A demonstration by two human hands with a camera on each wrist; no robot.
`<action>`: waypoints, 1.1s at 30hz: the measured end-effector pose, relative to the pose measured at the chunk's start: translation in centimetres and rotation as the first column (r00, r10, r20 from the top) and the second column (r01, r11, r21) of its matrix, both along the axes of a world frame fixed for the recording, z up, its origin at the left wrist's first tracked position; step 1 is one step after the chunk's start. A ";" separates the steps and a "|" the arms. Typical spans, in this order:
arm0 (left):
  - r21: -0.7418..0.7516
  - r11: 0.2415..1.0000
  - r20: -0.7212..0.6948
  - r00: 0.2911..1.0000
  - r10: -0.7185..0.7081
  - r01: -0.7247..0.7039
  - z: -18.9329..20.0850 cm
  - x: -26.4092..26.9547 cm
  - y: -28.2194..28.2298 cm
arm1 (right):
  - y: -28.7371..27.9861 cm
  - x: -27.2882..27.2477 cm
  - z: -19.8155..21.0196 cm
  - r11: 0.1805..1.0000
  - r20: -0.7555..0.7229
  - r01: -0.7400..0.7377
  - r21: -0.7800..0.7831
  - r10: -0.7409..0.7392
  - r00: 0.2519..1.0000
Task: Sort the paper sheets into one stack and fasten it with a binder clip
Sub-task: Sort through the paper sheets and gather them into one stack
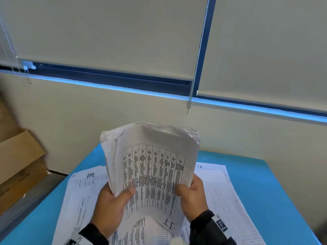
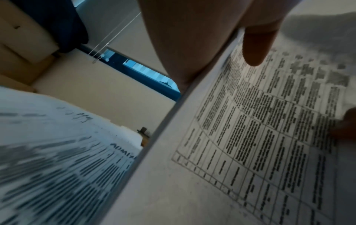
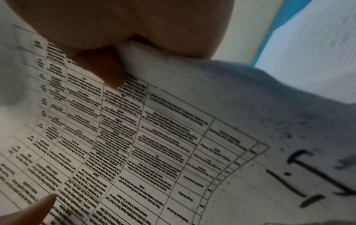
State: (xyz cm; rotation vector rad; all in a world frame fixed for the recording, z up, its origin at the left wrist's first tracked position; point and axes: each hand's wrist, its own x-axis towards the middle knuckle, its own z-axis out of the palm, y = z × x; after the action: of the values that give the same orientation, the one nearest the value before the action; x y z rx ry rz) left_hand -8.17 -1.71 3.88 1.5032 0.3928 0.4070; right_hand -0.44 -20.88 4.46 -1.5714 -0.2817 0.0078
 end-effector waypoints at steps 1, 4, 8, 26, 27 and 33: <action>-0.025 1.000 -0.002 1.000 0.000 0.000 -0.2 0.0 0.2 | 0.0 0.1 -0.3 1.000 -0.003 -0.008 -0.013 0.007 1.000; -0.058 0.998 -0.054 0.998 -0.040 0.037 -1.1 -0.1 0.4 | -0.3 0.0 -1.7 0.990 -0.073 -0.062 -0.130 0.053 0.996; 0.014 0.998 -0.100 0.993 -0.064 0.066 -2.9 0.1 0.5 | -1.0 0.0 -2.6 0.983 -0.100 -0.088 -0.159 0.073 0.992; -0.392 0.916 -0.176 0.984 0.011 -0.081 -7.5 4.6 6.4 | -7.5 10.5 -1.8 0.579 -0.174 -0.177 -0.796 0.062 0.983; -0.387 0.917 -0.198 0.980 0.023 -0.100 -8.0 4.9 6.5 | -7.8 11.3 -2.1 0.490 -0.178 -0.177 -0.854 0.045 0.983; -0.398 0.915 -0.287 0.956 -0.060 -0.062 -10.1 6.9 8.5 | -6.8 15.4 -3.5 0.184 -0.187 -0.191 -0.964 0.039 0.982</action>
State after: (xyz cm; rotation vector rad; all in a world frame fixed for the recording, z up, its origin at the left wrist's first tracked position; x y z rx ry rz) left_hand -1.32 6.77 -6.25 1.1555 0.6715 0.0878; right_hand 15.00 -27.66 0.91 -2.8865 -0.3138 0.5252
